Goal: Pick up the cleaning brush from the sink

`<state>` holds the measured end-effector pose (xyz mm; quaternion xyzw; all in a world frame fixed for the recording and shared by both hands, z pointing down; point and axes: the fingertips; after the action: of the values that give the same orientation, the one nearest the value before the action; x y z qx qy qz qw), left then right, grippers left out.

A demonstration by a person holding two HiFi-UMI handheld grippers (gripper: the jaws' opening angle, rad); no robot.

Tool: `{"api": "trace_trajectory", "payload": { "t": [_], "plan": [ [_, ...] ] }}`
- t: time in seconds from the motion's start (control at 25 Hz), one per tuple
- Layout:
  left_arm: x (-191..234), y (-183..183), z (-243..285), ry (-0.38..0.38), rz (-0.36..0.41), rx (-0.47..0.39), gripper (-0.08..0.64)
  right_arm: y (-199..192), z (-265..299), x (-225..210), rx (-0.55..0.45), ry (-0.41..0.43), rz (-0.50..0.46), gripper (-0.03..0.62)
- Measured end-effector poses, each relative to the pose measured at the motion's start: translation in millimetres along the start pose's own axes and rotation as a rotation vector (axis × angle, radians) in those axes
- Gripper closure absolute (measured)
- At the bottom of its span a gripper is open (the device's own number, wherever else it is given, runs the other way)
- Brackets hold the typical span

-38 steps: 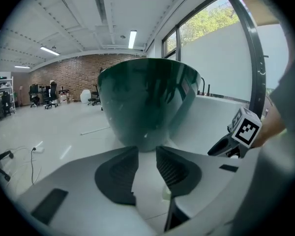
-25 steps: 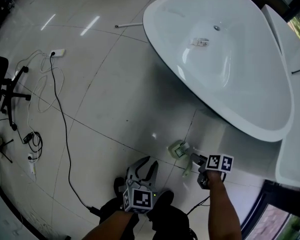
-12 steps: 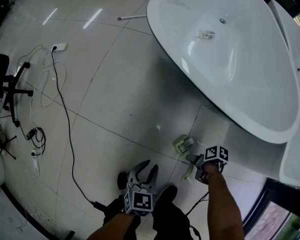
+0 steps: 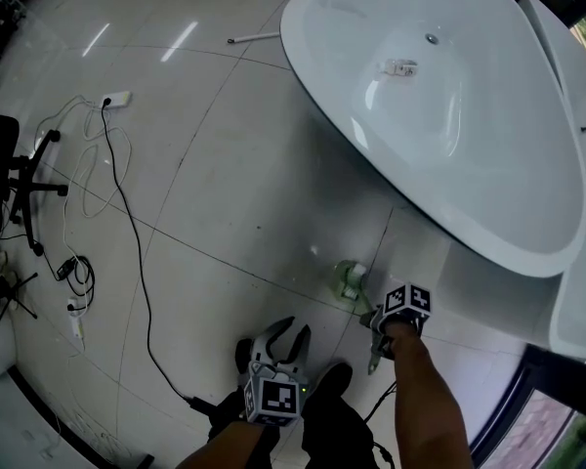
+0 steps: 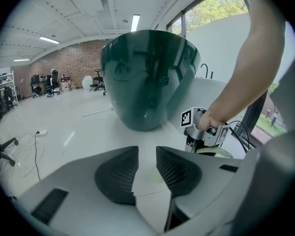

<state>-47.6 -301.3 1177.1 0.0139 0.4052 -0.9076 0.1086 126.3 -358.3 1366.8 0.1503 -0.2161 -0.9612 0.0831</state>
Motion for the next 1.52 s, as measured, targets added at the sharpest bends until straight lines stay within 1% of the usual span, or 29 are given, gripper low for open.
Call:
{"api": "trace_trajectory", "payload": {
  "t": [0.16,0.28,0.36,0.48,0.6,0.76,0.84,0.92,1.0,1.08,1.16,1.24,1.36,1.52],
  "plan": [
    [5.1,18.0,-17.6,0.001,-0.007,-0.004,0.449,-16.0,-23.1,8.3,0.008,-0.002,-0.026,0.566],
    [16.3,46.9,-47.2,-0.003,-0.004,-0.018,0.456,-42.5,-56.1,22.3,0.011,-0.025,-0.070,0.568],
    [31.0,70.5,-76.3,0.000,-0.001,-0.032,0.456,-67.6,-84.4,38.0,0.008,-0.044,-0.130,0.569],
    [53.1,108.2,-125.0,0.007,0.008,-0.054,0.460,-110.6,-130.9,60.2,-0.002,-0.074,-0.250,0.569],
    [78.6,152.7,-174.0,0.010,0.024,-0.072,0.463,-149.1,-186.0,85.6,-0.035,-0.088,-0.358,0.569],
    [110.5,205.1,-231.0,0.022,0.067,-0.109,0.468,-188.4,-256.2,116.8,-0.123,-0.051,-0.454,0.572],
    [127.8,231.6,-270.1,0.024,0.092,-0.132,0.469,-217.8,-296.3,135.9,-0.185,-0.033,-0.532,0.572],
    [142.6,262.5,-318.3,0.017,0.100,-0.159,0.474,-257.9,-344.4,159.3,-0.255,-0.002,-0.663,0.572],
    [150.8,295.3,-366.5,-0.001,0.107,-0.212,0.477,-301.2,-397.0,185.5,-0.349,0.060,-0.807,0.572],
    [150.3,325.6,-412.8,-0.030,0.123,-0.258,0.477,-344.6,-449.8,207.7,-0.457,0.139,-0.897,0.572],
    [143.0,356.4,-454.4,-0.050,0.149,-0.296,0.477,-382.3,-500.3,219.6,-0.553,0.197,-0.934,0.572],
    [132.8,377.2,-488.9,-0.042,0.178,-0.307,0.477,-415.2,-543.7,222.3,-0.625,0.231,-0.956,0.573],
    [107.0,403.6,-539.2,-0.019,0.177,-0.337,0.477,-465.0,-596.5,212.4,-0.691,0.256,-0.991,0.572],
    [56.0,432.8,-605.2,0.017,0.172,-0.377,0.477,-525.3,-652.1,178.9,-0.750,0.304,-1.022,0.572]
  ]
}}
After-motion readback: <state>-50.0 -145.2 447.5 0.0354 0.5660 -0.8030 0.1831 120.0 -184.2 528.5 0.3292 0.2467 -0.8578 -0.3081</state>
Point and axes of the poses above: the fingertips, and each gripper's own axes: z forward along the fingers, x to its left, y out of its top, and after that the axes turned 14 degrees about z, right-handed
